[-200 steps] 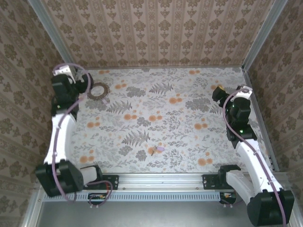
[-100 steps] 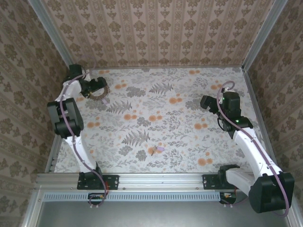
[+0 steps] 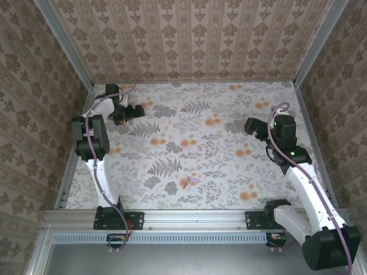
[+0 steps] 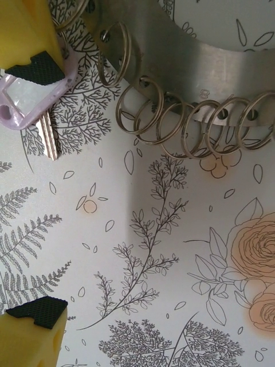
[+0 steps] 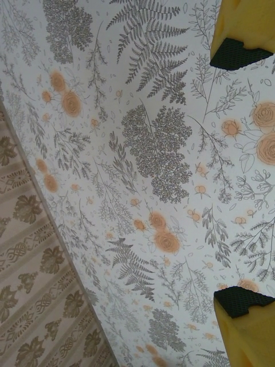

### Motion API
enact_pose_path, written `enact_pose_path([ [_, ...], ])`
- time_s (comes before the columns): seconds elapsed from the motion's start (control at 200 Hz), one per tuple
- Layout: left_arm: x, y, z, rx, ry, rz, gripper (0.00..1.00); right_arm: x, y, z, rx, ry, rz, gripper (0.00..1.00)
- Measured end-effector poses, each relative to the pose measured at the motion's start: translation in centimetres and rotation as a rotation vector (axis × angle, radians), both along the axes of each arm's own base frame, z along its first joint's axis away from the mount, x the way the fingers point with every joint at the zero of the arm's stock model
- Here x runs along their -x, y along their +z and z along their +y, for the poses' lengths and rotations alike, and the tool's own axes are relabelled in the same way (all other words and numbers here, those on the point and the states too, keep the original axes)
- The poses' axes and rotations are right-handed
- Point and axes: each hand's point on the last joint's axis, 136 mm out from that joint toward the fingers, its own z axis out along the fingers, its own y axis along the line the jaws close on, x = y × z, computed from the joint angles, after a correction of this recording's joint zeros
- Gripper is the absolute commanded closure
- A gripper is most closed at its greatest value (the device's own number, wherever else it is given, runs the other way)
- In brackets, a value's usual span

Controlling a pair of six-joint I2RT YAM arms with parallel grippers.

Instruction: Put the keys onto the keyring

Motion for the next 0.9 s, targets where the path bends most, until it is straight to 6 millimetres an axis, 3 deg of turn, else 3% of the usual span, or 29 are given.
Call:
enact_pose_path([
  [0.285, 0.3, 1.6, -0.8, -0.034, -0.021, -0.026, 0.0, -0.2, -0.4, 0.5, -0.022, 0.017, 0.02, 0.0],
  [0.39, -1.5, 4.3, -0.3, -0.057, -0.023, -0.085, 0.0, -0.6, -0.3, 0.6, -0.025, 0.024, 0.023, 0.0],
  [0.495, -4.8, 8.2, 1.1, -0.073, 0.004, -0.195, 0.0, -0.9, 0.0, 1.0, -0.032, 0.04, 0.025, 0.01],
  [0.56, -6.3, 9.2, 2.3, -0.079, 0.026, -0.234, 0.0, -1.0, 0.0, 1.2, -0.038, 0.05, 0.025, 0.01],
  [0.67, -7.3, 6.9, 3.7, -0.077, 0.058, -0.206, 0.0, -0.9, 0.2, 1.5, -0.048, 0.066, 0.026, 0.01],
  [0.835, -5.5, -0.5, 3.6, -0.055, 0.065, -0.052, 0.0, -0.9, 1.0, 1.7, -0.049, 0.076, 0.017, 0.01],
  [0.9, -5.6, 0.1, 3.2, -0.046, 0.066, -0.075, 0.0, -0.8, 1.3, 1.7, -0.051, 0.08, 0.01, 0.01],
])
